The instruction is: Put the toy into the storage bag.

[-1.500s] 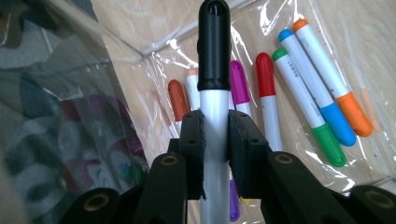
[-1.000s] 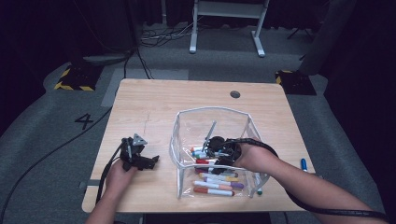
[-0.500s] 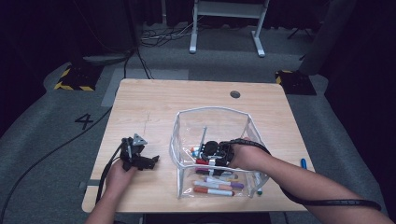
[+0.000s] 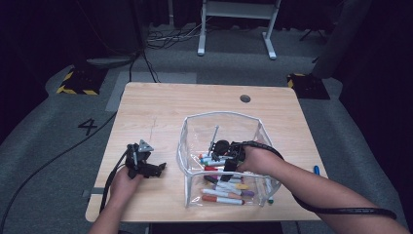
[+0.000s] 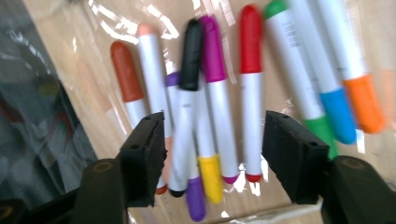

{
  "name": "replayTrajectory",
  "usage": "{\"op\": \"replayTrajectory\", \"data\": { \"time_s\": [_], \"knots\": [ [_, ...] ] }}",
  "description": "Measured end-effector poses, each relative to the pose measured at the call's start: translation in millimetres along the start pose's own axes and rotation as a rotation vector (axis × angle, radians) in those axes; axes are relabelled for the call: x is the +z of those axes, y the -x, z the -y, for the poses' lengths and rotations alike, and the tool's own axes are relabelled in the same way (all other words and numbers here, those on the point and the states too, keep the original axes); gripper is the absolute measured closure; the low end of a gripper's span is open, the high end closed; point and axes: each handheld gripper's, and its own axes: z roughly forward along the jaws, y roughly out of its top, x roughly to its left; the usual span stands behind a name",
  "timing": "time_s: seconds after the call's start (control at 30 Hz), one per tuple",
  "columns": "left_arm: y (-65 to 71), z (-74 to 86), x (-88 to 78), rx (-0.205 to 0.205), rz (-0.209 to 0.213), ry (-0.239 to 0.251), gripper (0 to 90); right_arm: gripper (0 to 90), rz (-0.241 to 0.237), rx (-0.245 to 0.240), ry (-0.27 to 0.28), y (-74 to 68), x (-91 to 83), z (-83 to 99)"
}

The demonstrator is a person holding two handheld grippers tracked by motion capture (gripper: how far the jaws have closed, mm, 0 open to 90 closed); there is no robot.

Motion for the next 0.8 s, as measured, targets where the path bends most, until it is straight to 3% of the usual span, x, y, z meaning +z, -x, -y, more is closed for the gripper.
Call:
{"op": "replayTrajectory", "data": {
  "time_s": [0.23,0.5,0.8],
  "knots": [
    [0.0,0.0,0.0,0.0,0.0,0.0,0.0,40.6,0.016,0.076,0.193,-1.5,-50.2,19.3],
    [0.0,0.0,0.0,0.0,0.0,0.0,0.0,42.1,0.056,0.154,0.432,-4.1,-108.5,68.0],
    [0.0,0.0,0.0,0.0,0.0,0.0,0.0,42.3,0.117,0.268,0.532,1.9,-130.8,129.0]
  ]
}}
